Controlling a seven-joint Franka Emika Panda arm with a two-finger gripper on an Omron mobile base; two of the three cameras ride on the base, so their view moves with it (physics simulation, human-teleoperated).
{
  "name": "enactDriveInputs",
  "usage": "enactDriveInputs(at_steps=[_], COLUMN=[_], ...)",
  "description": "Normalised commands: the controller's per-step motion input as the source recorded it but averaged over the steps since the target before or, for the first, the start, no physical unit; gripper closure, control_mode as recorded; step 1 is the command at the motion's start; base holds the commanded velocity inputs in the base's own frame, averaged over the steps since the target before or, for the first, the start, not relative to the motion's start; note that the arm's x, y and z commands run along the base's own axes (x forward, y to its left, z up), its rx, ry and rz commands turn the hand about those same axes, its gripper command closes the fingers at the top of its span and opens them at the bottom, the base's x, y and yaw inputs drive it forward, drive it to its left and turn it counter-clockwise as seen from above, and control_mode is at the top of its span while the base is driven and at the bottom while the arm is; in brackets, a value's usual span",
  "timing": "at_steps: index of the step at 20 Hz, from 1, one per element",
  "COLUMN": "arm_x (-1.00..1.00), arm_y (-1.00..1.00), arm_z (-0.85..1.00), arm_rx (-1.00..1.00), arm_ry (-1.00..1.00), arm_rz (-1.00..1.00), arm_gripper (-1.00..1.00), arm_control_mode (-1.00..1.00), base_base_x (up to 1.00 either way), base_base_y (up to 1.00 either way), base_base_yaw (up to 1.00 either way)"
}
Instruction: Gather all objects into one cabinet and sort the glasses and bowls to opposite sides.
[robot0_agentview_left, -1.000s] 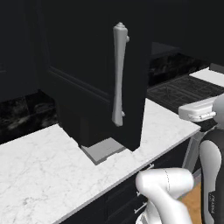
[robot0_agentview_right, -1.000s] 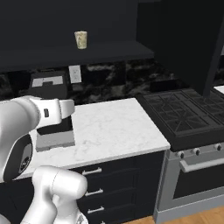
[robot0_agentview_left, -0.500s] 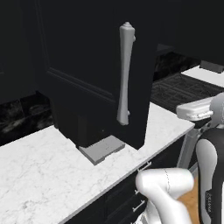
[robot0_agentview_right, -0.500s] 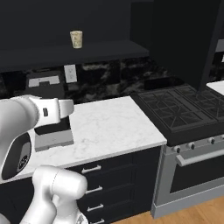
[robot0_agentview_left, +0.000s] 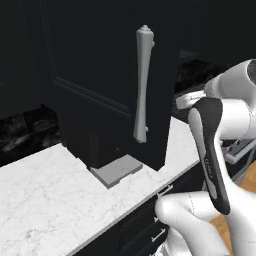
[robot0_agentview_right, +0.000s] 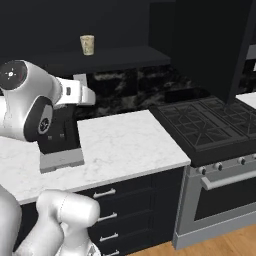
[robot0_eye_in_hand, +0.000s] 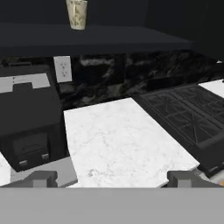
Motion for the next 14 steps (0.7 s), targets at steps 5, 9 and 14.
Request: enactDriveInputs(at_steps=[5,9,14], arm_x=[0.97,0.91,1.0], arm_y=[0.0,0.03,0.26], arm_z=[0.23,-0.09,-0.04], arm_rx=[0.0,-0.01,-0.04], arm_ry=[0.17,0.0,0.01], arm_rz=[0.23,0.31,0.17], arm_gripper=[-1.0,-1.0,-1.0], arm_control_mode=[-1.0,-1.0,-1.0], base_base_x=[0.0,0.0,0.0], base_base_y=[0.0,0.0,0.0], base_base_yaw=[0.0,0.0,0.0])
